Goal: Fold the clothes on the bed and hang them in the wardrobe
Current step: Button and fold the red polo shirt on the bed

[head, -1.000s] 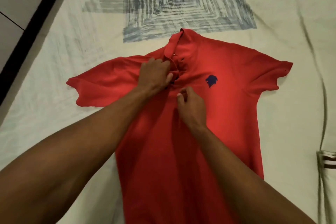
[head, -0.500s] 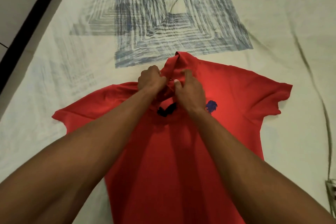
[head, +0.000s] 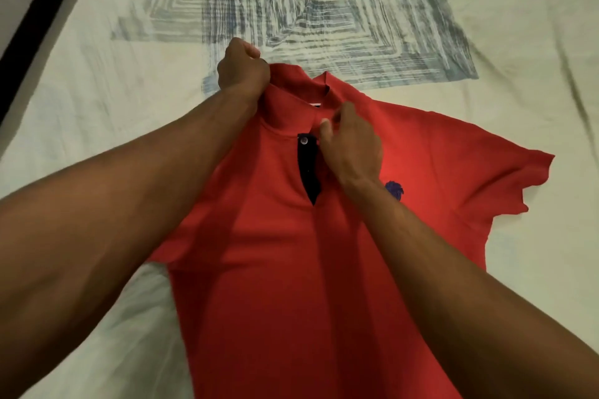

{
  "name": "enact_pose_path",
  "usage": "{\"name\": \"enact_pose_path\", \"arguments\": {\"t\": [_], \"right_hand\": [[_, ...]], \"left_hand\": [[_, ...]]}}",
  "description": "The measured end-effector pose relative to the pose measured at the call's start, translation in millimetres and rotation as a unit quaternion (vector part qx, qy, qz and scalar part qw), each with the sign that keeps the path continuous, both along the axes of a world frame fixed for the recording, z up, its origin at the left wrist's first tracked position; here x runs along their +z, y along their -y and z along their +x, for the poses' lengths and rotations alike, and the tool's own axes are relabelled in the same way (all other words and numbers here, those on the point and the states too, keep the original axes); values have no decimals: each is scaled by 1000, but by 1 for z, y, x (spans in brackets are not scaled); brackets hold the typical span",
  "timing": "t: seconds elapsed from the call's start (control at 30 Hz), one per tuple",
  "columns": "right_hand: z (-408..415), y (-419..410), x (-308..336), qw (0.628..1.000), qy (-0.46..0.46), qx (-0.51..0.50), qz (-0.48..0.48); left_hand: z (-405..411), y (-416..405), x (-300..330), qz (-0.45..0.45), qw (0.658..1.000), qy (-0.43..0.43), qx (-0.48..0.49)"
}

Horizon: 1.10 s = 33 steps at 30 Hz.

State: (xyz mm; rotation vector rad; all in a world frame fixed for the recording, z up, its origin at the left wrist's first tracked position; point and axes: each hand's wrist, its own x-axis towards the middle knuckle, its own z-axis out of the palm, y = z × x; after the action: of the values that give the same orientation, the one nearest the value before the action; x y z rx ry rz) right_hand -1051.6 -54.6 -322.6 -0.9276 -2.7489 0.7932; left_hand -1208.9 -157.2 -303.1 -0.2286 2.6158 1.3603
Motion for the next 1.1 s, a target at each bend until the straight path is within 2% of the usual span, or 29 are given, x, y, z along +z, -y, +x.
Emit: {"name": "enact_pose_path", "arguments": {"t": [0.07,0.13,0.2,0.27,0.37,0.5,0.6,0.7,0.8,0.87,0.97,1.03,1.1], "right_hand": [[-11,-3,1,1000,-22,6,16],[-24,-11,0,999,-32,31,29],[-37,-22,0,996,-17,74,36],[-48,-31,2,993,16,109,47],[-62,-38,7,995,45,82,47],[-85,-47,10,991,92,87,40],[-91,-44,6,983,148,102,49],[-98,-45,7,988,150,41,0],[-98,-61,12,992,69,-65,-84],[-93,-69,14,988,17,-113,-107],[-85,-68,11,985,-25,-122,-116],[-77,-63,8,989,-51,-110,-80],[-64,-52,12,992,-90,-78,-33]], "left_hand": [[6,0,-2,-63,994,-56,-63],[12,1,-3,-122,971,-143,-148],[16,2,-6,-161,943,-183,-226],[15,1,-9,-189,929,-177,-266],[7,-3,-11,-239,925,-136,-263],[-10,-13,-11,-288,914,-22,-283],[-14,-17,-13,-262,919,26,-292],[-20,-13,-16,-220,947,16,-235],[-26,-3,-18,-177,974,-13,-140],[-27,1,-21,-162,979,-24,-125],[-22,0,-23,-118,987,-45,-99],[-16,0,-24,-87,991,-71,-73],[-3,2,-19,-100,984,-123,-79]]}}
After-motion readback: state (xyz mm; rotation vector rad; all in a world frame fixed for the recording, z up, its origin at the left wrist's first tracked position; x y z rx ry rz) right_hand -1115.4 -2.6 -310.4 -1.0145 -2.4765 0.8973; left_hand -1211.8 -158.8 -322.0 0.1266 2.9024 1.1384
